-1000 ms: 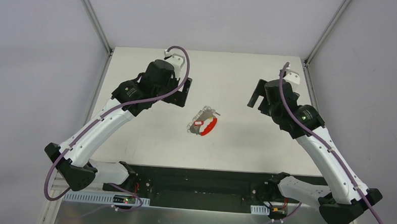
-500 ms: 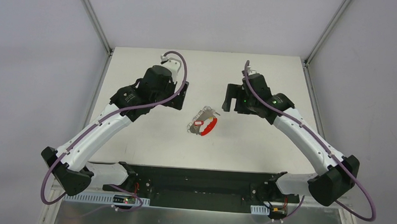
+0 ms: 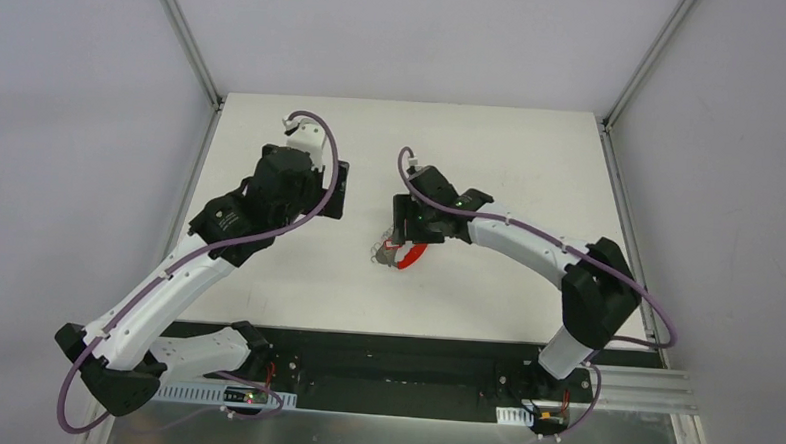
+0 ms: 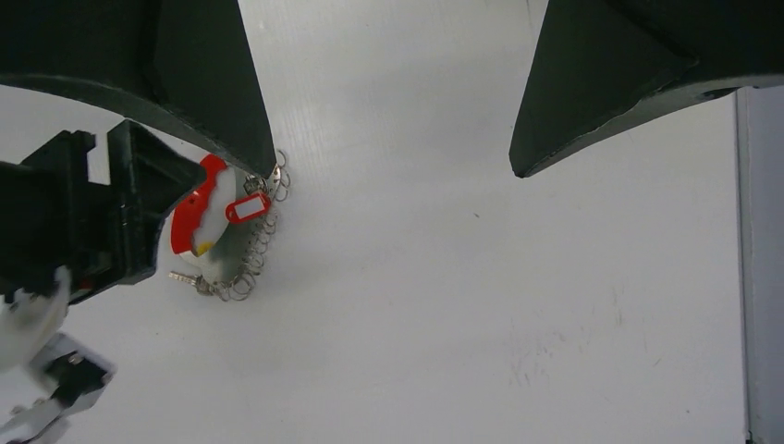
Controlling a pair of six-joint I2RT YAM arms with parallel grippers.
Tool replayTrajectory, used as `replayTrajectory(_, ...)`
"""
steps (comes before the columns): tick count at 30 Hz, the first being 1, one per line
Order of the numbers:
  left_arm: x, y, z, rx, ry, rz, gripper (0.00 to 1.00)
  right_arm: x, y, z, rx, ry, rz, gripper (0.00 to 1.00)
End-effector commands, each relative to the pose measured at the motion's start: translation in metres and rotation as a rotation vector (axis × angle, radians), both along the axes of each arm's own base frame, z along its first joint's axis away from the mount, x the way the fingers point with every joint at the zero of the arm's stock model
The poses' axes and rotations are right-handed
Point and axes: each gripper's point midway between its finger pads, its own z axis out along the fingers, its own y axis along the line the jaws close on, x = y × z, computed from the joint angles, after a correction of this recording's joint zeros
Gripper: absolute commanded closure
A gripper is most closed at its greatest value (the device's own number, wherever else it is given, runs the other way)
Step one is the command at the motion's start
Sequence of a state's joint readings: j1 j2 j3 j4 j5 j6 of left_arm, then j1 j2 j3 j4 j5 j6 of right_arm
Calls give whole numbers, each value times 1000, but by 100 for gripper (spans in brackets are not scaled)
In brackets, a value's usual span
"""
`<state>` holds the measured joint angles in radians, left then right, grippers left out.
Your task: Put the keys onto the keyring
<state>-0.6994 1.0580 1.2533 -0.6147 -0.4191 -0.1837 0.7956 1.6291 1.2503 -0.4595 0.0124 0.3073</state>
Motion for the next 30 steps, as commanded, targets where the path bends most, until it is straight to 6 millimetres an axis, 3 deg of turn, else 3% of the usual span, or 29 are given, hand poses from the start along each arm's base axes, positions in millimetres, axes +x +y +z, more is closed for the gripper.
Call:
replayTrajectory(1, -1, 13, 20, -60, -103, 57, 0, 15, 32, 5, 39, -68, -53, 42)
replayTrajectory(13, -1, 13, 19, -67, -117, 56, 0, 24, 60, -27, -3, -35, -92, 56)
replayTrajectory(30, -3, 10, 19, -79, -110, 37, 0, 26, 62, -61, -118, 9, -100, 68)
